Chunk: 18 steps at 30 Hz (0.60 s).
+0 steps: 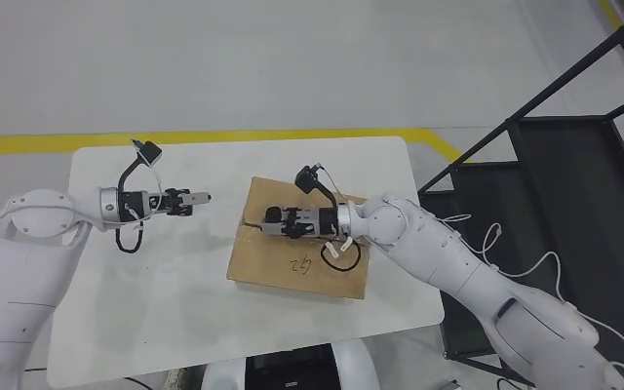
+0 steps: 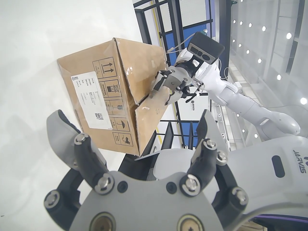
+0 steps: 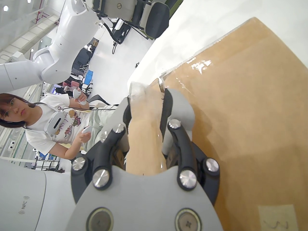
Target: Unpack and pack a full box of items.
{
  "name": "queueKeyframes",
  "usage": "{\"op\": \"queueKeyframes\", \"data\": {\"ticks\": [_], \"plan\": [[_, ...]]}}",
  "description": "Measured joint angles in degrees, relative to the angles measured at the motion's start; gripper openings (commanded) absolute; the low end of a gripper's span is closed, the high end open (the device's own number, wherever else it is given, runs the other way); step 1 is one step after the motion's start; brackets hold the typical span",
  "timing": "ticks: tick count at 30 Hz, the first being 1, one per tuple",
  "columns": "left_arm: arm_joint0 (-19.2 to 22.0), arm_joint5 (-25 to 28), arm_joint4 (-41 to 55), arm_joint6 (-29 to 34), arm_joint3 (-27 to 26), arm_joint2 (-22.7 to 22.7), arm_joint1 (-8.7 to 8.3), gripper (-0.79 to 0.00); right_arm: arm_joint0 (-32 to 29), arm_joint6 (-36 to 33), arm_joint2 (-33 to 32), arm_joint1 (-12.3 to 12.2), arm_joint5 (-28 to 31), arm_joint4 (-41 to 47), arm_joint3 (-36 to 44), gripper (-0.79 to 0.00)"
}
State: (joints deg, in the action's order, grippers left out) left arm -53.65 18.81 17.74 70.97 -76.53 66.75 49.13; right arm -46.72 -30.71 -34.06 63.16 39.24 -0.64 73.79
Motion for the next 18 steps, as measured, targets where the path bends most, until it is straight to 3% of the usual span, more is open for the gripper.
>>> {"op": "queueKeyframes", "data": {"ticks": [18], "plan": [[-2.07, -0.44, -0.06, 0.07, -1.31, 2.28, -0.56, 0.0, 2.73, -1.04, 2.36, 4.57, -0.49, 2.84, -1.01, 0.0]]}}
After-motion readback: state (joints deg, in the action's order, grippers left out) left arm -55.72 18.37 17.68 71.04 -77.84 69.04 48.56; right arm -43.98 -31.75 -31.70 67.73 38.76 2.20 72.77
